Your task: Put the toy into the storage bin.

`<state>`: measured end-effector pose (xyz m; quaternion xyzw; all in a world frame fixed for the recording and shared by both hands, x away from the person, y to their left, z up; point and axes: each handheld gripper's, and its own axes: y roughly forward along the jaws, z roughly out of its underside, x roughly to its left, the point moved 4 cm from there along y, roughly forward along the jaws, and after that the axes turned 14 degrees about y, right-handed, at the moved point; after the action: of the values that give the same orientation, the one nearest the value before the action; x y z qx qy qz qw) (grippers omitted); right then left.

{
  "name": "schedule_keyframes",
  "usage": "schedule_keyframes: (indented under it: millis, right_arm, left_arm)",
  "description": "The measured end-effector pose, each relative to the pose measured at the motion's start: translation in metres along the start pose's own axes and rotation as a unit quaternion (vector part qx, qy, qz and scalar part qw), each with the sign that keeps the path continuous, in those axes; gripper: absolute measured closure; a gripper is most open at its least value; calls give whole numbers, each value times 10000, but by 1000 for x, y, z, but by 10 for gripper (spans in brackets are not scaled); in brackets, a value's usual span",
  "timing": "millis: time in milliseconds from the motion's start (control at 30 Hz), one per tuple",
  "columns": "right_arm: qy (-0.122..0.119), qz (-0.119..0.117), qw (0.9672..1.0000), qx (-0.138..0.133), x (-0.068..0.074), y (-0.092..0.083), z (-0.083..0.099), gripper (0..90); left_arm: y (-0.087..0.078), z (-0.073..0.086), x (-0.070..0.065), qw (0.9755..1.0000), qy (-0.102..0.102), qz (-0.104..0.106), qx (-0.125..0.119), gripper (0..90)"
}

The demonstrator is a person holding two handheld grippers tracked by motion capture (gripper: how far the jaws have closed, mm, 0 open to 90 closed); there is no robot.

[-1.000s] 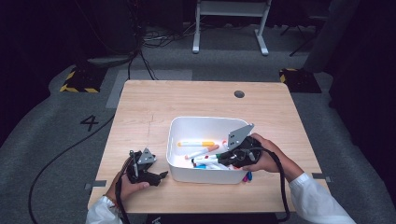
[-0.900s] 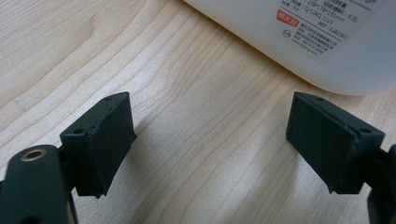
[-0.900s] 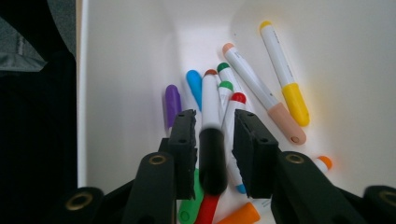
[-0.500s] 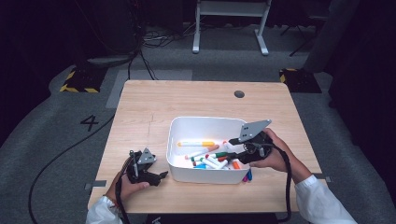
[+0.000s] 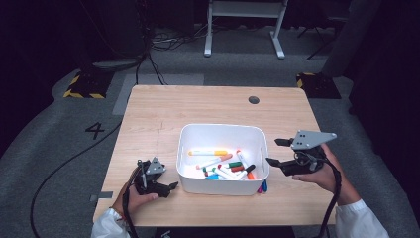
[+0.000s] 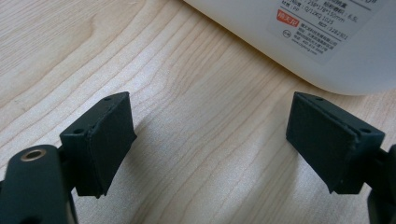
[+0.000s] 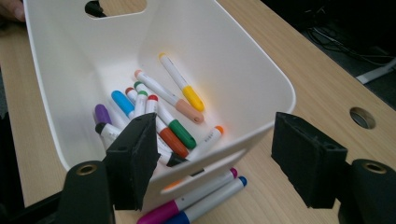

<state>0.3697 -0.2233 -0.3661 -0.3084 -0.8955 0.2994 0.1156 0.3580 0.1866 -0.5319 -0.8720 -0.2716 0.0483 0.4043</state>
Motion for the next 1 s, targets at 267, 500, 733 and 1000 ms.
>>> schedule_keyframes:
  millis: [267, 500, 733, 1000]
  right_arm:
    - [332, 240, 9991, -62, -12, -11, 32, 317]
    - [620, 478, 9965, 277, -27, 12, 75, 315]
    - [897, 396, 9935, 580, -30, 44, 108, 313]
    - [985, 258, 9927, 646, -22, 62, 116, 313]
  left_arm:
    - [0, 0, 0, 10000, -8, -17, -1, 152]
    - [0, 0, 0, 10000, -8, -18, -1, 153]
    - [0, 0, 0, 10000, -9, -18, 0, 153]
    - [0, 0, 0, 10000, -8, -18, 0, 152]
